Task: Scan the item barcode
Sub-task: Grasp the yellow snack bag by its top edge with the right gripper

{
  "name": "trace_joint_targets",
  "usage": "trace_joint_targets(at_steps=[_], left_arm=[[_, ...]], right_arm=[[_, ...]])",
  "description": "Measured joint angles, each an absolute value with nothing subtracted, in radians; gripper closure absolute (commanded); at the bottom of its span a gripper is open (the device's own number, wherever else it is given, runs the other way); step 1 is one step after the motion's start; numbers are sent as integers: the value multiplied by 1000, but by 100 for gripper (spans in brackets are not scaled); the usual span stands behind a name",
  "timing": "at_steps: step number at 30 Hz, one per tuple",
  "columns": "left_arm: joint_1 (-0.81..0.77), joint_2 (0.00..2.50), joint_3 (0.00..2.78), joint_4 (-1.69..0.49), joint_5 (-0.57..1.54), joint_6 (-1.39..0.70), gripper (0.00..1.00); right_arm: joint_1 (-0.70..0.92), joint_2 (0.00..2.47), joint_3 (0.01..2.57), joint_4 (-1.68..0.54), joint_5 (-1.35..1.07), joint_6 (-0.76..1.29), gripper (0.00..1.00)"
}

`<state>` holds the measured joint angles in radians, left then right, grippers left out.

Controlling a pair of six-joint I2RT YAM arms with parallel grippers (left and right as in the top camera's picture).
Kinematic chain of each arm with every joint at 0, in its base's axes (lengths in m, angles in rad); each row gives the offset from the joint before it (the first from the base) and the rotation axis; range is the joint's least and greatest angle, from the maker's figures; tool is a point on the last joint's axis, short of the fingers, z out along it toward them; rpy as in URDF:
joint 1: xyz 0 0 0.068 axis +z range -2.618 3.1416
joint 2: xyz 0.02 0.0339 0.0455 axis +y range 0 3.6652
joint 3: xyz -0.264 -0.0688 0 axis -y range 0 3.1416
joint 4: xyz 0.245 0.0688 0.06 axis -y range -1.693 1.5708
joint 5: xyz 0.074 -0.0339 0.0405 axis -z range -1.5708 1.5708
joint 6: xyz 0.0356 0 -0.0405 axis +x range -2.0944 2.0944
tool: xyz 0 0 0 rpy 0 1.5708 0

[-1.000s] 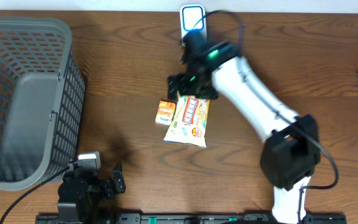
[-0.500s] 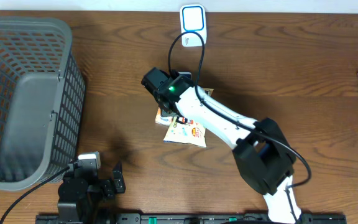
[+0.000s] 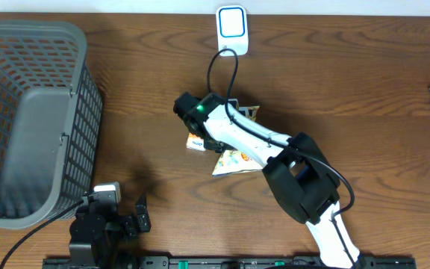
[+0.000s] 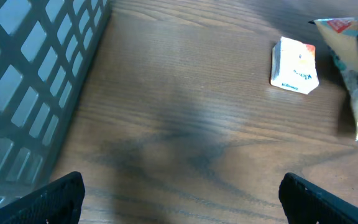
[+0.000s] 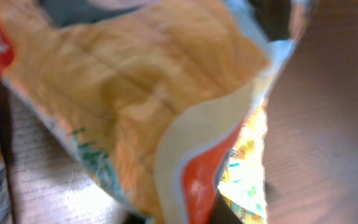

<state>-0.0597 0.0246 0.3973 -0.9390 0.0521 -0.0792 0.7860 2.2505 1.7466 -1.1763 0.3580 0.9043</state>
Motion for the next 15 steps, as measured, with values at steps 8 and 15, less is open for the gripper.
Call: trace_joint_targets(at_steps=[8,15], left_arm=[[-60,24,397,-939,52,-79,0],[-60,24,397,-939,52,-79,0]], right_arm=[[650,2241,1885,-1274,-43,720,99],[486,2152,1917,-1474,-654,413,96]])
